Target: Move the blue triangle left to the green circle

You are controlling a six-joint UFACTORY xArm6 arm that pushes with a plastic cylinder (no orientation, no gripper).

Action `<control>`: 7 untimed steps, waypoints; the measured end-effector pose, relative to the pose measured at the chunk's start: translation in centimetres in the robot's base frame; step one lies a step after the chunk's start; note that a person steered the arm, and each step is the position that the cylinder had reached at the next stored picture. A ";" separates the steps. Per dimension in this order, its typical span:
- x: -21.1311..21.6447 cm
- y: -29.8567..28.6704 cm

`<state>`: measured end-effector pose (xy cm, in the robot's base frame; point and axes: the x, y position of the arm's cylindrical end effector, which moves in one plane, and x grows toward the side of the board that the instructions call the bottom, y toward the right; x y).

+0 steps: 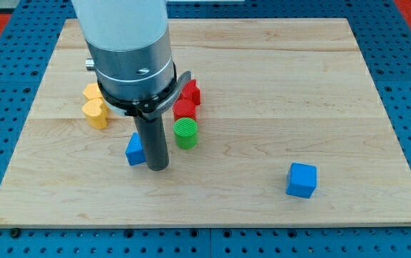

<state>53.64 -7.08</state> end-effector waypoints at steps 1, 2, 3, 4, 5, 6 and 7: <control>2.4 -2.8; 1.3 -6.1; -0.2 -4.6; -0.2 -4.5; 0.0 -3.6; 0.1 -2.0; 1.5 -1.2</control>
